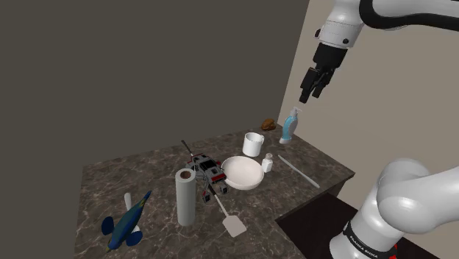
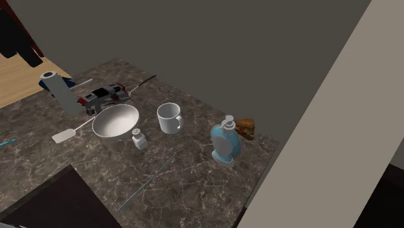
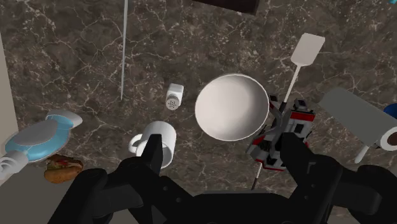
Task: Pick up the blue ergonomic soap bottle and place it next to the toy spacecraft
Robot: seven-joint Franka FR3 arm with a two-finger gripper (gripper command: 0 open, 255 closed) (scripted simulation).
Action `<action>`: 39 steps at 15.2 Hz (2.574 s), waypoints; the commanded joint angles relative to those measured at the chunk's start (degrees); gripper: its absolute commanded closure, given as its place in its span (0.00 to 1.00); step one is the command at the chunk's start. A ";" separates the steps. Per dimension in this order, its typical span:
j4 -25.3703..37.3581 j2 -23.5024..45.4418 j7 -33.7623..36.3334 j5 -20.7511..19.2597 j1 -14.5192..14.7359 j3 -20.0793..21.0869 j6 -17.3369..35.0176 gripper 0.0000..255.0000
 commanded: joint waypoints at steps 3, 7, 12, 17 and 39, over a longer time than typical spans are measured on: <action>-0.80 1.10 -2.34 -1.20 -0.63 -2.41 2.07 0.00; -1.58 4.17 -6.98 -3.30 -1.82 -7.25 6.30 0.00; -0.98 9.56 -12.81 -5.05 -2.96 -13.32 11.60 0.00; 1.37 16.51 -18.88 -5.38 -3.44 -19.49 16.63 0.00; 34.26 65.31 -53.88 22.74 -11.80 -37.50 22.71 0.00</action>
